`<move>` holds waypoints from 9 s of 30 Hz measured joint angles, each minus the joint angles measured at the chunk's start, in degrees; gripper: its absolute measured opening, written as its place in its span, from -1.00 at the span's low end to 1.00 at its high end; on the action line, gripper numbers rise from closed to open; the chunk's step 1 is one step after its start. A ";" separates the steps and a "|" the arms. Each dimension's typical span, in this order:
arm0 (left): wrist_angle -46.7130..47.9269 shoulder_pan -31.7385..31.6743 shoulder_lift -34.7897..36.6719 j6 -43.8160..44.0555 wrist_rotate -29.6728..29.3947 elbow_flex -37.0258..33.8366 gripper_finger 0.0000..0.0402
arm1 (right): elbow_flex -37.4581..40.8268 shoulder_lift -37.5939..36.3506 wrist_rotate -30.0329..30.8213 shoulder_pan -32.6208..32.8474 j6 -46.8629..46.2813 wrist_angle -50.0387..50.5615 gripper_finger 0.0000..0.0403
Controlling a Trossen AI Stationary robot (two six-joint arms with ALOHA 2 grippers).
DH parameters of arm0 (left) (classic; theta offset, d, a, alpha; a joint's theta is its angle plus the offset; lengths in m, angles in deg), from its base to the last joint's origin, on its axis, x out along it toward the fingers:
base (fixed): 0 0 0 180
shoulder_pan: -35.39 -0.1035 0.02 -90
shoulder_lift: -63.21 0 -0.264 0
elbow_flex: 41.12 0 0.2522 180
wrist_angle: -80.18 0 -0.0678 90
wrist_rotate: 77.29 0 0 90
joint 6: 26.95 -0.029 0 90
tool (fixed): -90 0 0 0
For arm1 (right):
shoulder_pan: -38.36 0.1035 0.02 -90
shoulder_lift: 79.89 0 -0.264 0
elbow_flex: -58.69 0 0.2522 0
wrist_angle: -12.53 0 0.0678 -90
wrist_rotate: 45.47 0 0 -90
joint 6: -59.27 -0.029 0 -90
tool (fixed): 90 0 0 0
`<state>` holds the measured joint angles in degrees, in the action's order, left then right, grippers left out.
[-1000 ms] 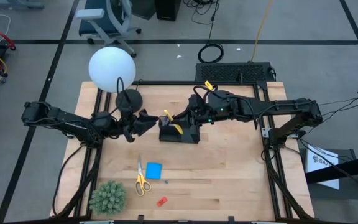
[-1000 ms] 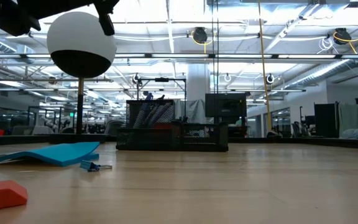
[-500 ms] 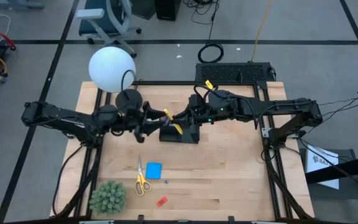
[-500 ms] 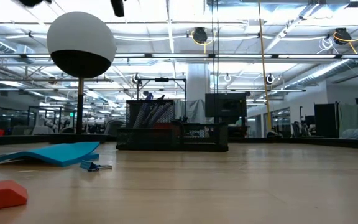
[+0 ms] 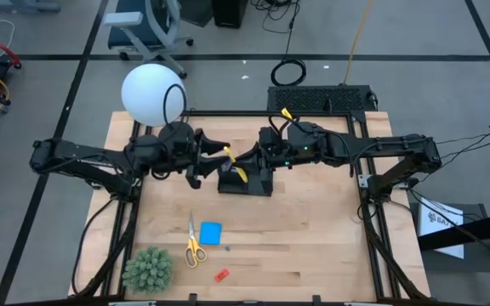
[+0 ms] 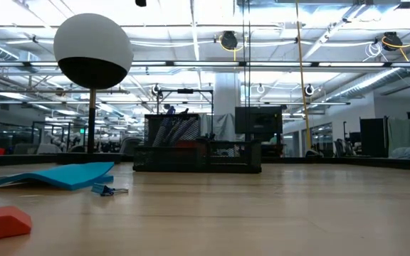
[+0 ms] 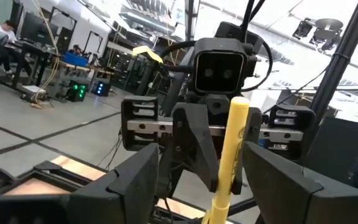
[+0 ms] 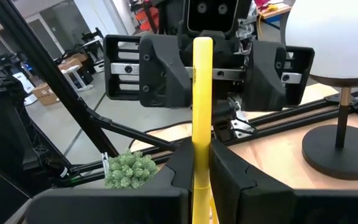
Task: Pick and place office supplies into organizer
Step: Put the yellow pen into the black desk organizer
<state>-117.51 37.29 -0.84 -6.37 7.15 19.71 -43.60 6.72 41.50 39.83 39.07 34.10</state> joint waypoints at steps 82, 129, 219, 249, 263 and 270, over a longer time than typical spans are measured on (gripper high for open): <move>-8.98 -3.20 -5.20 16.18 0.87 5.81 -0.93 | -0.02 -6.49 0.10 -0.71 14.78 7.06 -0.63; -16.07 -2.14 -14.67 73.08 5.94 5.90 -0.93 | 0.02 0.53 20.68 12.68 85.51 -5.41 0.08; -12.08 -13.79 -6.66 53.46 20.95 5.86 0.22 | 0.00 0.00 50.00 11.92 61.64 -21.04 -0.80; -11.60 -14.61 3.80 35.48 29.91 5.84 0.22 | 22.50 0.13 26.82 -1.05 12.73 -35.59 -0.80; -0.18 -14.62 4.13 33.87 36.61 5.84 0.22 | 30.47 1.50 28.34 -2.74 7.55 -39.48 -0.80; -0.04 -14.62 4.15 29.88 34.76 5.84 0.22 | 30.45 4.56 25.72 -3.70 7.61 -39.85 -0.80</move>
<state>-117.54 22.66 3.31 23.51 41.91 25.54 -13.15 11.28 67.22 36.14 46.68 -5.75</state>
